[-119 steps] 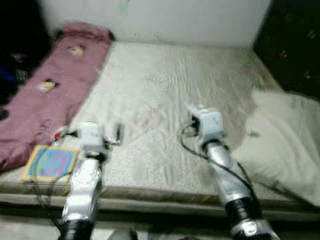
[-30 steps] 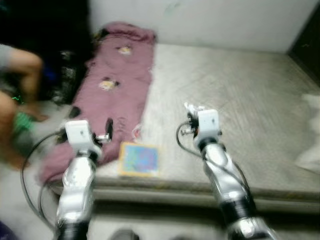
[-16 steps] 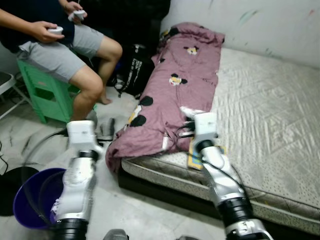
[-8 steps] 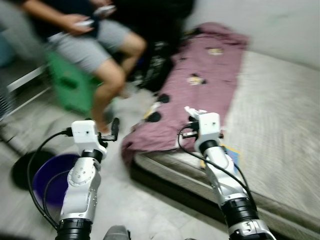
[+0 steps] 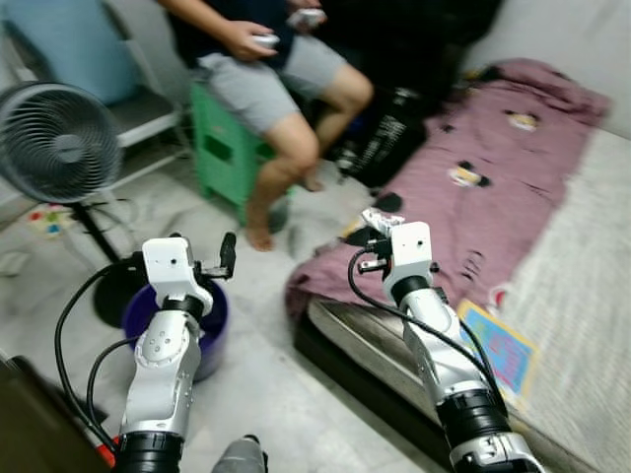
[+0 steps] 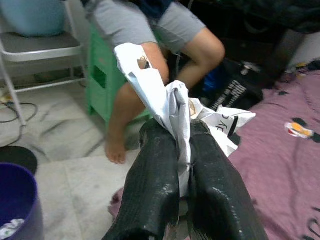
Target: Clean up the room
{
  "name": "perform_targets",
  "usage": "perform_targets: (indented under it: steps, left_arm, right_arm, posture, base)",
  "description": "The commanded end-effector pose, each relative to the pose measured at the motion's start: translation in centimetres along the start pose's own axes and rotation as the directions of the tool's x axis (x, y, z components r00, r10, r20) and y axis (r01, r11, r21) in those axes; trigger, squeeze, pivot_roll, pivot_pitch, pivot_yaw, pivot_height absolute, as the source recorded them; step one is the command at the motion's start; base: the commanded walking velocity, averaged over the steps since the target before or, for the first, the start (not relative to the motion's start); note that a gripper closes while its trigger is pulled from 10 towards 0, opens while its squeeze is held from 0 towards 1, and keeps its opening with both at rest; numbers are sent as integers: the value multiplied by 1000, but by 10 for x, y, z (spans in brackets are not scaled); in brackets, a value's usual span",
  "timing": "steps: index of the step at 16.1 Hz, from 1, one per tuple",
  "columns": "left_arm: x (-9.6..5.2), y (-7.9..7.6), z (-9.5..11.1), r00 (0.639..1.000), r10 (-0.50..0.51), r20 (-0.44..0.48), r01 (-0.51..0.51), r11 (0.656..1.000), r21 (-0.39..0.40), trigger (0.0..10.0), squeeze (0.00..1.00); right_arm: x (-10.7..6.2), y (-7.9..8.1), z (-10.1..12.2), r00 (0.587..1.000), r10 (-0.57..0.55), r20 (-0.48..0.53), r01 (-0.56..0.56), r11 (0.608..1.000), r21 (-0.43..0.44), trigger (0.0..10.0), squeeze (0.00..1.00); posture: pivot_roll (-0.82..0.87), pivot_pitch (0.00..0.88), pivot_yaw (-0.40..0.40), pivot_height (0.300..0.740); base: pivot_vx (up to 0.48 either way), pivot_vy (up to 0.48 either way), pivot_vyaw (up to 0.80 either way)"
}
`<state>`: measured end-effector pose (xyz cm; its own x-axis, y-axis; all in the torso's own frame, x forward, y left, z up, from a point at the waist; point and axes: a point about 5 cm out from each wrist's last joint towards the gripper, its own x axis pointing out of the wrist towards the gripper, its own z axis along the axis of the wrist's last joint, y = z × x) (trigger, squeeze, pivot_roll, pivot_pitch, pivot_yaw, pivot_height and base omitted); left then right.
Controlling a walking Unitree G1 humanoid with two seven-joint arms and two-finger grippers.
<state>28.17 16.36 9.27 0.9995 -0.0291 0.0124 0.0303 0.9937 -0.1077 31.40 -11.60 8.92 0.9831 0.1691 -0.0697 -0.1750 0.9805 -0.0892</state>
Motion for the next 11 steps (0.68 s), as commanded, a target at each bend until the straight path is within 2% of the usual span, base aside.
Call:
perform_targets:
  steps: [1, 11]
  left_arm:
    - [0, -2, 3, 1000, -16, 11, 16, 1000, 4, 10000, 0]
    - [1, -2, 2, 1000, -20, 3, 20, 1000, 11, 10000, 0]
  right_arm:
    - [2, -1, 5, 1000, 0, 17, 0, 1000, 0, 10000, 0]
    - [3, 1, 5, 1000, 4, 21, -4, 1000, -3, 10000, 0]
  posture:
    - [87, 0, -52, 740]
    - [88, 0, -50, 740]
  base:
    - [0, 0, 800]
    - [0, 0, 800]
